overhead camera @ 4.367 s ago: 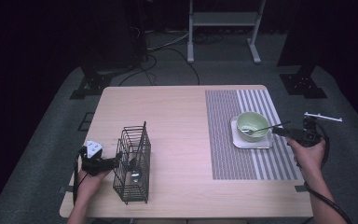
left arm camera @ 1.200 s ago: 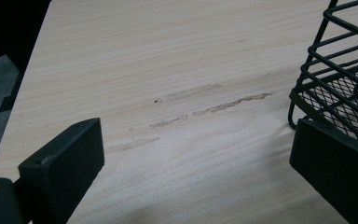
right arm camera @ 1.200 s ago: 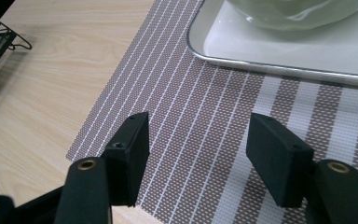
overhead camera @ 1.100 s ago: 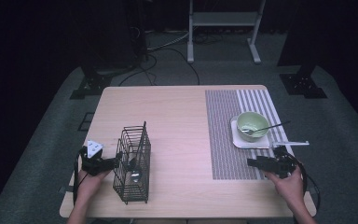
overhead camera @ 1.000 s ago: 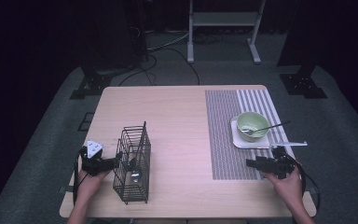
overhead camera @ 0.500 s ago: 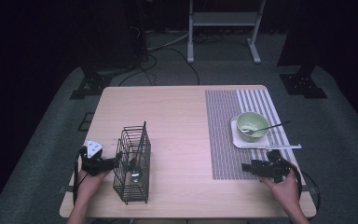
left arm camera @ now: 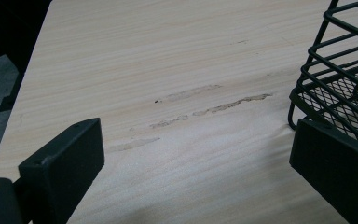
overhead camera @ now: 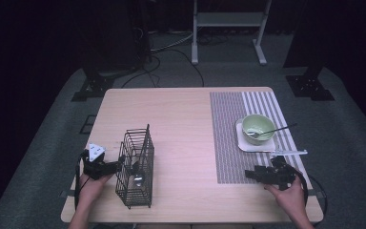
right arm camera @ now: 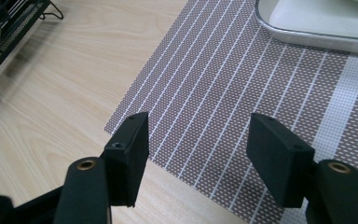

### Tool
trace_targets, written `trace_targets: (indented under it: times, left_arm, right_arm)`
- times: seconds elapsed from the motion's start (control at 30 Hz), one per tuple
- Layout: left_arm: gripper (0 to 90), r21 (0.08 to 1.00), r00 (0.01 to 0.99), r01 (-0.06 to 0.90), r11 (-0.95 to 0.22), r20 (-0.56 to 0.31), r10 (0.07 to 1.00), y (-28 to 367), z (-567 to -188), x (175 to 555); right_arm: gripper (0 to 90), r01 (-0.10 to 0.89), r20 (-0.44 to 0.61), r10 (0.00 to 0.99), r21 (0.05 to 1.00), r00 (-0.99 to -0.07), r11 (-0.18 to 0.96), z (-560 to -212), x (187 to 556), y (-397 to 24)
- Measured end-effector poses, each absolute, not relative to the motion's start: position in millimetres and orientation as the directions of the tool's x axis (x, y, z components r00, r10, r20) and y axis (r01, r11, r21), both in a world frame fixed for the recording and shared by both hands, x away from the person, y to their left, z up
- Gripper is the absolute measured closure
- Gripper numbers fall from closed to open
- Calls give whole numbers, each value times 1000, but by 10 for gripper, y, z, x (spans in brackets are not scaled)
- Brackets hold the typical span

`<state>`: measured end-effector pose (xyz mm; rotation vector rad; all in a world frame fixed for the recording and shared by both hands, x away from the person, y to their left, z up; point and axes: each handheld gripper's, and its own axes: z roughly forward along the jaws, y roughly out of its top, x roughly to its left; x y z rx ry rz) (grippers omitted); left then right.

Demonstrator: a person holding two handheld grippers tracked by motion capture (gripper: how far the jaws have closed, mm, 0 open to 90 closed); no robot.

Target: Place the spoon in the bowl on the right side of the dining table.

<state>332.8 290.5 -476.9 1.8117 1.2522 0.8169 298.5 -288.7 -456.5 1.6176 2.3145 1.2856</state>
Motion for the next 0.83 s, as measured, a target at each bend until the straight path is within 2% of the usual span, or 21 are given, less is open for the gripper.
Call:
trace_targets:
  times: [0.83]
  left_arm:
    - [21, 864, 312, 454, -218, 75, 947, 2905, -4769, 3324]
  right_arm:
    - [381, 765, 413, 772, 628, -483, 143, -4673, 2872, -2774]
